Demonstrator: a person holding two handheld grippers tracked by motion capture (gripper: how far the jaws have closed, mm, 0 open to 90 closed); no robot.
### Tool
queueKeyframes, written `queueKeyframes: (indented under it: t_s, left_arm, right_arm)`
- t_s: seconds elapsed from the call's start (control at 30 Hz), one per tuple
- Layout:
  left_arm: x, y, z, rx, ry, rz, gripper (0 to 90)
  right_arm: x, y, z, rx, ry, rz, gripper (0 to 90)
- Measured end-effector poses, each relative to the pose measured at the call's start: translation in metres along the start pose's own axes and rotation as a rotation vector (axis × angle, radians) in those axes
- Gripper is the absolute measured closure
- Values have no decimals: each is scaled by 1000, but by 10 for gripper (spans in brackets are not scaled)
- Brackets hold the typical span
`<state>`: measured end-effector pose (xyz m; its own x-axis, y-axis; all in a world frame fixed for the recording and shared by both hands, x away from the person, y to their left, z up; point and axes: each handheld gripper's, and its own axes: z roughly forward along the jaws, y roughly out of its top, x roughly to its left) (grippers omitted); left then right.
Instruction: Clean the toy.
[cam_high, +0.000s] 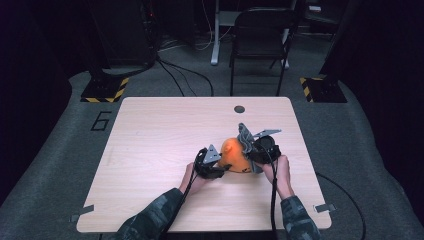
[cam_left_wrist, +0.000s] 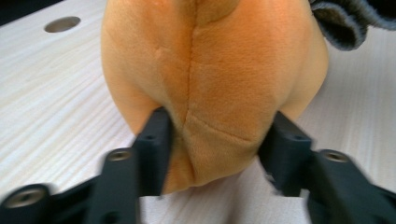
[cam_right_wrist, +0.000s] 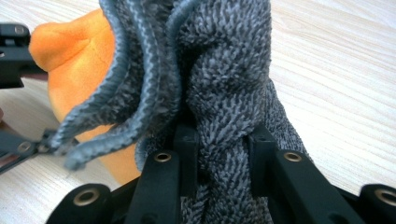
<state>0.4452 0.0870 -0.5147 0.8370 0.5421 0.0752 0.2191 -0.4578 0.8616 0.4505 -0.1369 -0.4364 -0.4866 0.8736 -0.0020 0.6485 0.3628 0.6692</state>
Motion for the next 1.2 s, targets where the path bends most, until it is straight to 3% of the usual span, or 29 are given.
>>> queueKeyframes:
  t_s: [0.27, 0.6, 0.73, 1.0, 1.13, 1.2]
  left_arm:
    - [1, -3, 0, -16, -2, 7, 694]
    - [4, -4, -1, -38, -22, -31, 718]
    - [5, -2, -5, -61, -26, -51, 733]
    - [11, 8, -15, -97, -57, -130, 764]
    - [11, 13, -21, -110, -78, -208, 763]
    - [12, 17, -25, -115, -88, -227, 763]
  right_arm:
    - [1, 0, -2, -12, 3, -1, 712]
    - [0, 1, -7, -42, 6, -4, 707]
    - [-2, 2, -12, -81, -7, 4, 700]
    - [-18, 1, -34, -168, -56, 32, 699]
    - [-21, 3, -43, -193, -64, 49, 699]
    - [-22, 3, -47, -206, -69, 58, 699]
